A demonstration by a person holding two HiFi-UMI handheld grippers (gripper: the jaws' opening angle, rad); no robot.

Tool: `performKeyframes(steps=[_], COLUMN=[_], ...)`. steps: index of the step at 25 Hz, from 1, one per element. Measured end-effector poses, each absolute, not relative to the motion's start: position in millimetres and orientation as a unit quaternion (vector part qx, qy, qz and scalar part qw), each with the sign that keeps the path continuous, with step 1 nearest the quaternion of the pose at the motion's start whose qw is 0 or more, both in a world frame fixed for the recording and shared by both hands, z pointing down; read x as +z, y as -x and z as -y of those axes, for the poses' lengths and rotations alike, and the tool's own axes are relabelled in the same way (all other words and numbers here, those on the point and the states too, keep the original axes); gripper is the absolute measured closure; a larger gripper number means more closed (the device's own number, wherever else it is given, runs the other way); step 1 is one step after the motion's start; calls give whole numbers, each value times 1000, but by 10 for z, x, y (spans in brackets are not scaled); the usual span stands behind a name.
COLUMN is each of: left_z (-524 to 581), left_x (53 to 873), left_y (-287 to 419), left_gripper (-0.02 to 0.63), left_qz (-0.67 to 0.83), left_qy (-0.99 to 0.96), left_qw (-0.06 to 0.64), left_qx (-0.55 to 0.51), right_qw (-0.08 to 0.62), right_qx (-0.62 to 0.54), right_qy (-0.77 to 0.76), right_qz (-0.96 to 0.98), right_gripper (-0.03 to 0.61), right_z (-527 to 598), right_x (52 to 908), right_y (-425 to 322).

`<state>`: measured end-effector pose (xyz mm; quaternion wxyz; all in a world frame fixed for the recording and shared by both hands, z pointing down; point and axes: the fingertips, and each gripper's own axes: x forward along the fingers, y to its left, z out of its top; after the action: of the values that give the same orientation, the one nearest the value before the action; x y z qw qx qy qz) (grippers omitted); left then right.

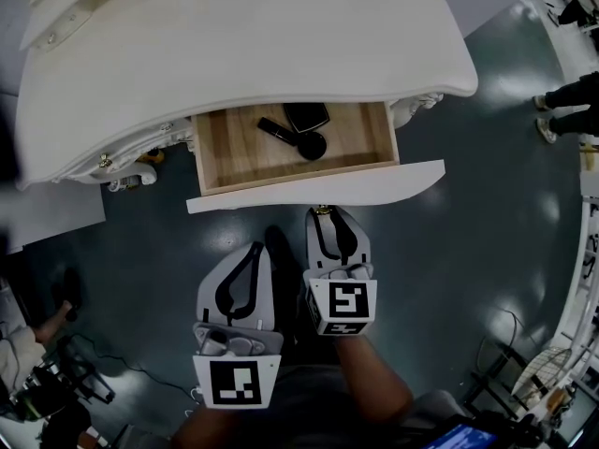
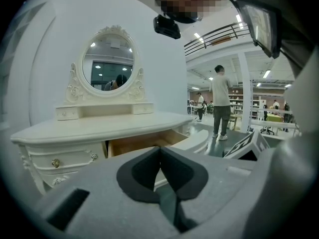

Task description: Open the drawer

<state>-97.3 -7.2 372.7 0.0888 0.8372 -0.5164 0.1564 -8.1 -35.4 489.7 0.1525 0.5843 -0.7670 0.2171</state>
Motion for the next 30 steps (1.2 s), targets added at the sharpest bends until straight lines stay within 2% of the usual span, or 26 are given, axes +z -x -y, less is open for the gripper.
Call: performKeyframes(steps=[30], left_z=[-374], left_x=[3611], left_y=[897], left_gripper=[598], left_qz=[514], left_qy=[-841], left_qw=[65], left_qx=[155], right_qw=[149], right_qx=[218], right_qy=[-584], right_qz=[768], right_gripper=[454], right_z=[-91], right_x=[4938], right_y=[37])
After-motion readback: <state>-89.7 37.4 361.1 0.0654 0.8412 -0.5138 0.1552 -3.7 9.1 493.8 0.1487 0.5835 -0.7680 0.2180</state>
